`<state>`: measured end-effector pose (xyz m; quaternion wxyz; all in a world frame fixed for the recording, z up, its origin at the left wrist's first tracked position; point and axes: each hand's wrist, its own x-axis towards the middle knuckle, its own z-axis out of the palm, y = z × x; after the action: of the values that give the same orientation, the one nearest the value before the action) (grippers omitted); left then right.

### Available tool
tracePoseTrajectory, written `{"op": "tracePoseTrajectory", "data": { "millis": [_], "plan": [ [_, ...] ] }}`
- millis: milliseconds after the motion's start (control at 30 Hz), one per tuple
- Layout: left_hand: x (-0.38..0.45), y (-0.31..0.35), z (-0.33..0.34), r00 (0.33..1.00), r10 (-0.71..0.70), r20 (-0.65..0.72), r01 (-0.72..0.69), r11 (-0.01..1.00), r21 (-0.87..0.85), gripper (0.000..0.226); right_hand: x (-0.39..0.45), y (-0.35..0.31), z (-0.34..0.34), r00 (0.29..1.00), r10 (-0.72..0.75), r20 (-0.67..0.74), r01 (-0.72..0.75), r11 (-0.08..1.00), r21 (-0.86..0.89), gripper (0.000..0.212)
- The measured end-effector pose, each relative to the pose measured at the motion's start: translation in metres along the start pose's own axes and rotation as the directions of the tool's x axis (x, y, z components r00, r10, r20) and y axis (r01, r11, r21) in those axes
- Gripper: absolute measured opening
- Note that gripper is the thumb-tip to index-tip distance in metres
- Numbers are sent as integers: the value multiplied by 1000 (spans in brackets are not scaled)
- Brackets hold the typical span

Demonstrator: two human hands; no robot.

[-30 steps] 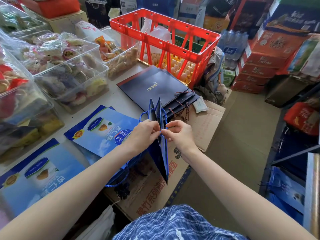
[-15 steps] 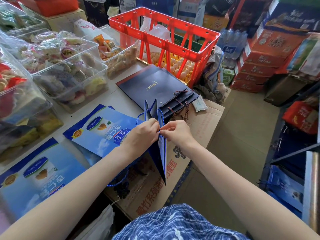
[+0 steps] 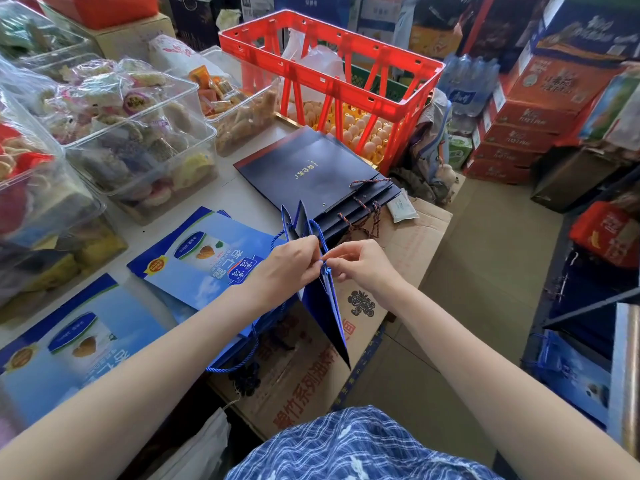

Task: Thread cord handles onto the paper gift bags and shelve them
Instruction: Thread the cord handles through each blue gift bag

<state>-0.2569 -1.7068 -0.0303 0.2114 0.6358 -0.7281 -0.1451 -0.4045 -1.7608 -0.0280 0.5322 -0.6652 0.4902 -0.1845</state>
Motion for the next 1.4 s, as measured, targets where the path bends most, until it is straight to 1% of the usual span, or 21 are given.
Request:
{"op": "tracePoseTrajectory", "data": {
  "millis": [100, 233, 300, 367, 433, 533, 600, 667, 700, 733, 767, 833, 867, 900, 933, 1000, 1100, 1200, 1333, 1400],
  "plan": [
    [4, 2, -2, 999, -9, 46, 9, 1000, 3, 10, 2, 0, -3, 1000, 25, 17, -25, 1000, -5, 7],
    [9, 8, -4, 996, 20, 81, -34, 985, 171, 13, 1, -2, -2, 1000, 10, -15, -11, 999, -32, 7],
    [9, 9, -3, 998, 21, 57, -31, 982, 188, 16, -1, -4, -1, 999, 27, -32, -26, 999, 25, 5],
    [8, 9, -1, 1000, -10, 28, 5, 984, 178, 15, -3, -6, 0, 997, 74, -12, -72, 991, 114, 4],
    [5, 8, 2, 999, -54, 2, 53, 992, 116, 14, -4, -6, 1, 991, 135, 24, -137, 974, 179, 4],
    [3, 5, 5, 988, -156, -17, 154, 985, -82, 11, -5, -4, 1, 982, 185, 32, -187, 944, 271, 3],
    [4, 1, 8, 970, -244, -4, 236, 942, -239, 6, -7, -3, 2, 981, 194, -6, -183, 936, 300, 3],
    [3, -1, 9, 957, -288, 18, 276, 896, -348, 7, -8, -1, 2, 981, 192, -34, -174, 940, 292, 7],
    [2, -2, 9, 960, -281, 23, 269, 890, -369, 8, -9, -1, 2, 981, 191, -37, -174, 946, 274, 9],
    [1, -2, 9, 970, -243, 20, 234, 904, -357, 7, -9, -1, 1, 981, 192, -35, -177, 953, 245, 10],
    [1, -2, 9, 985, -173, 12, 169, 941, -294, 6, -9, -1, 0, 981, 191, -32, -180, 961, 209, 12],
    [0, 3, 8, 1000, -5, -28, 3, 996, -87, 11, -7, -1, -3, 985, 166, -41, -160, 980, 116, 15],
    [1, 5, 8, 996, 66, -52, -65, 998, 7, 17, -6, -2, -4, 989, 140, -56, -136, 989, 56, 16],
    [3, 7, 8, 990, 114, -82, -109, 992, 65, 22, -4, -3, -4, 992, 109, -70, -109, 994, -6, 16],
    [4, 8, 7, 985, 133, -107, -124, 989, 85, 23, -3, -4, -5, 994, 82, -79, -87, 994, -60, 16],
    [7, 11, 6, 988, 93, -122, -87, 995, 53, 16, -2, -5, -6, 997, 46, -69, -53, 995, -89, 15],
    [8, 8, 2, 995, -42, -92, 37, 998, -55, 10, -1, -3, -5, 1000, 22, -14, -22, 999, 36, 7],
    [10, 4, -1, 990, -138, -40, 130, 978, -166, 5, -1, -1, -3, 1000, -1, -25, 2, 998, 59, 12],
    [12, -1, -5, 972, -226, 63, 234, 923, -305, 12, -2, -5, 1, 1000, -25, -16, 27, 993, 112, 13],
    [9, -3, -7, 956, -266, 125, 293, 849, -439, 19, -3, -7, 1, 999, -35, 8, 33, 986, 163, 16]
  ]
}}
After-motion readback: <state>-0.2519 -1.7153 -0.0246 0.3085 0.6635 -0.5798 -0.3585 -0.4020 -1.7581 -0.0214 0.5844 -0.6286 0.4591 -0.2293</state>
